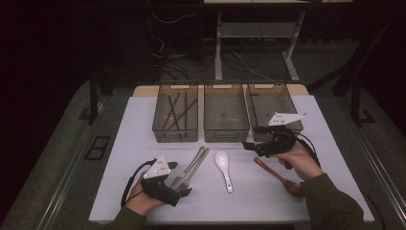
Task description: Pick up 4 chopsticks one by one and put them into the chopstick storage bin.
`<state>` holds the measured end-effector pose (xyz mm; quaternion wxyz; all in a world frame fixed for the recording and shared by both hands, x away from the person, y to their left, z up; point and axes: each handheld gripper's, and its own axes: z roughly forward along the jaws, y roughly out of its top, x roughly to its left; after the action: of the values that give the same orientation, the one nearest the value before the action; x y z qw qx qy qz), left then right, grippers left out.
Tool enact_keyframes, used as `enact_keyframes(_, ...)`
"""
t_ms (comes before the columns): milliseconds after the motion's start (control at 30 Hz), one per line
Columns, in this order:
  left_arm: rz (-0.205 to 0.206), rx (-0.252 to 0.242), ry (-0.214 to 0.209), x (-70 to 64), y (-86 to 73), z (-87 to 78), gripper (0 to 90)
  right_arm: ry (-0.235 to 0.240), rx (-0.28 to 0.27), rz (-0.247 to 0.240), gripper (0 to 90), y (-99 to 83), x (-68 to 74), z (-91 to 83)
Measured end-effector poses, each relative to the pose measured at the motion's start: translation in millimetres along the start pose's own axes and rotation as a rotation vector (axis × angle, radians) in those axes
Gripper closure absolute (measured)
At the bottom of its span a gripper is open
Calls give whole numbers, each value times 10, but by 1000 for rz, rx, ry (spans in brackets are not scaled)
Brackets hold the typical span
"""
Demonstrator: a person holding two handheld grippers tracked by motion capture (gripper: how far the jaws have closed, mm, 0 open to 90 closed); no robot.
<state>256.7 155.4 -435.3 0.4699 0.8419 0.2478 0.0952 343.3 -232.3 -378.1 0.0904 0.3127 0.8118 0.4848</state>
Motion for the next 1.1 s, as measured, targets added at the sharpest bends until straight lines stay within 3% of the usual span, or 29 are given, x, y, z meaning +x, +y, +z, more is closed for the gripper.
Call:
enact_keyframes(167,2,-3,-1,4,5,-9,0,-34,11,17,184,-171,-16,-78)
enact_keyframes(400,7,-6,-4,2,14,-3,0,-66,-19,46,184,-377,-21,-263)
enact_keyframes(700,7,-7,-3,1,16,-2,0,-99,-8,52,184,-641,-27,-467)
enact_keyframes(1100,8,-1,0,-2,12,-13,0,-83,-2,86,174,-898,-6,-700)
